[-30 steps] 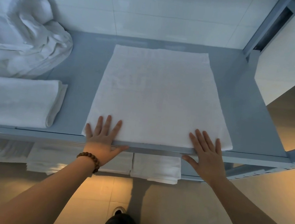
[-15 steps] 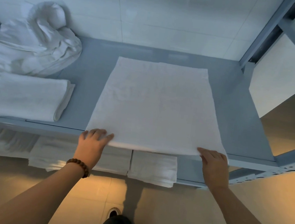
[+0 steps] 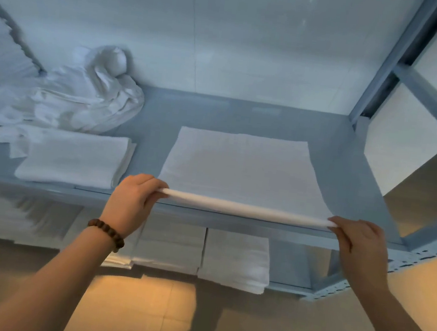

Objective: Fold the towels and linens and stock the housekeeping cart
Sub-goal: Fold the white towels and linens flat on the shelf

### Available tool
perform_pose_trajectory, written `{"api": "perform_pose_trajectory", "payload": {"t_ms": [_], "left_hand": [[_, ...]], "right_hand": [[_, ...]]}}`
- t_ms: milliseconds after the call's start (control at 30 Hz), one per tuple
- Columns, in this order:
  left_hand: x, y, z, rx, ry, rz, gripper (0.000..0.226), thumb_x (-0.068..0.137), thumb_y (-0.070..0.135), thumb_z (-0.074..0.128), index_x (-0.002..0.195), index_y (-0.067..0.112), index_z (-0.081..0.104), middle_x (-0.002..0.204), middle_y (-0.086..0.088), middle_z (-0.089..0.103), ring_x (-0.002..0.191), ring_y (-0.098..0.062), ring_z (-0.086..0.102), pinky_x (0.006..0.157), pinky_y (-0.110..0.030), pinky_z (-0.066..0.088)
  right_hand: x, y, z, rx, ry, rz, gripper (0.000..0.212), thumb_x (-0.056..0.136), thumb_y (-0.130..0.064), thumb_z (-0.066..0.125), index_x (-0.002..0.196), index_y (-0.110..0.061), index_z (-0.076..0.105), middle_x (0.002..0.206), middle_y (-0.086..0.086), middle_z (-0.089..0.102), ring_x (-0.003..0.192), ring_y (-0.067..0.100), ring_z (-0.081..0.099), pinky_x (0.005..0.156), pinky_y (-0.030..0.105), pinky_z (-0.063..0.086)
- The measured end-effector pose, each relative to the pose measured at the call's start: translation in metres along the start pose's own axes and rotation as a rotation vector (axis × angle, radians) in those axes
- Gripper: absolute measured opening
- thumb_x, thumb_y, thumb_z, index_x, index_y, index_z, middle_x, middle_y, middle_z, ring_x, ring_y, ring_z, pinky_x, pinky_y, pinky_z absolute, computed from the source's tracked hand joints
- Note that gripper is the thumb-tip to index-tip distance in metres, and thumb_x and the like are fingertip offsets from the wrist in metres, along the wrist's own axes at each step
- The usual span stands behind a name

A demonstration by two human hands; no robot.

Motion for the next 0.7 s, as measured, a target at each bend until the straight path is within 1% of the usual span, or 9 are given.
{"api": "perform_pose_trajectory", "payload": {"t_ms": [67,100,167,233,300,400,500,567,700], "left_hand": [[0.003,0.004,-0.014,0.034,0.04,0.046,0.055,0.096,0.049,0.038,0.086,0.006,0.07,0.075,-0.007,0.065,0.069,-0.03,0.059,0.063,-0.036,0.044],[0.004,0.006,-0.021,0.058,0.06,0.071,0.057,0.098,0.049,0.035,0.086,0.005,0.07,0.075,-0.007,0.065,0.068,-0.03,0.059,0.063,-0.035,0.042],[0.005,0.007,-0.032,0.094,0.103,0.103,0.049,0.098,0.041,0.038,0.086,0.005,0.069,0.074,-0.007,0.064,0.065,-0.031,0.059,0.062,-0.034,0.038],[0.008,0.006,-0.041,0.119,0.137,0.124,0.049,0.1,0.039,0.036,0.086,0.004,0.068,0.075,-0.008,0.064,0.067,-0.031,0.057,0.062,-0.035,0.038],[0.017,0.003,-0.048,0.17,0.177,0.15,0.046,0.101,0.035,0.037,0.086,0.004,0.067,0.075,-0.01,0.064,0.071,-0.031,0.056,0.066,-0.038,0.037],[0.039,-0.003,-0.048,0.28,0.213,0.154,0.031,0.096,0.025,0.044,0.086,0.006,0.066,0.076,-0.01,0.065,0.073,-0.033,0.061,0.072,-0.041,0.035],[0.066,-0.011,-0.037,0.413,0.201,0.134,0.022,0.095,0.022,0.049,0.086,0.008,0.064,0.075,-0.009,0.065,0.078,-0.032,0.062,0.08,-0.045,0.038],[0.09,-0.022,-0.022,0.452,0.156,0.128,0.013,0.096,0.016,0.054,0.088,0.008,0.062,0.072,-0.01,0.062,0.074,-0.033,0.06,0.083,-0.047,0.037],[0.14,-0.051,0.02,0.522,0.025,0.136,0.008,0.094,0.013,0.06,0.089,0.007,0.06,0.066,-0.012,0.056,0.062,-0.032,0.057,0.076,-0.044,0.036]], "right_hand": [[0.004,-0.009,-0.015,-0.014,0.03,-0.012,0.035,0.092,-0.025,0.046,0.093,-0.002,0.072,0.076,0.012,0.07,0.069,0.033,0.064,0.084,0.042,0.039],[0.007,-0.014,-0.021,-0.023,0.053,-0.014,0.036,0.093,-0.025,0.045,0.093,-0.001,0.072,0.076,0.013,0.069,0.069,0.033,0.063,0.085,0.043,0.039],[0.013,-0.023,-0.032,-0.045,0.09,0.0,0.037,0.093,-0.024,0.044,0.094,0.0,0.071,0.078,0.015,0.069,0.07,0.034,0.062,0.088,0.042,0.039],[0.021,-0.032,-0.04,-0.071,0.118,-0.002,0.035,0.094,-0.022,0.044,0.094,0.0,0.07,0.08,0.017,0.07,0.073,0.033,0.06,0.09,0.043,0.038],[0.03,-0.039,-0.046,-0.113,0.172,-0.03,0.026,0.093,-0.015,0.049,0.094,0.0,0.07,0.08,0.017,0.07,0.076,0.031,0.057,0.09,0.043,0.037],[0.048,-0.041,-0.045,-0.171,0.21,-0.044,0.018,0.093,-0.01,0.055,0.095,-0.001,0.07,0.081,0.017,0.07,0.074,0.034,0.062,0.09,0.045,0.037],[0.077,-0.03,-0.032,-0.21,0.159,-0.06,0.017,0.094,-0.011,0.054,0.097,-0.002,0.068,0.076,0.017,0.067,0.069,0.036,0.061,0.076,0.043,0.039],[0.099,-0.019,-0.015,-0.229,0.104,-0.1,0.013,0.094,-0.008,0.057,0.096,0.0,0.067,0.071,0.018,0.062,0.062,0.038,0.058,0.066,0.043,0.043],[0.142,0.013,0.034,-0.299,-0.06,-0.162,0.009,0.092,-0.003,0.06,0.095,0.002,0.067,0.07,0.021,0.06,0.063,0.04,0.059,0.062,0.045,0.043]]}}
Point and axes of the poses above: each hand's wrist, its own x-axis towards the middle knuckle, its own z-axis out of the palm, y = z × x, the point moved 4 cm from there along x, towards the middle knuckle
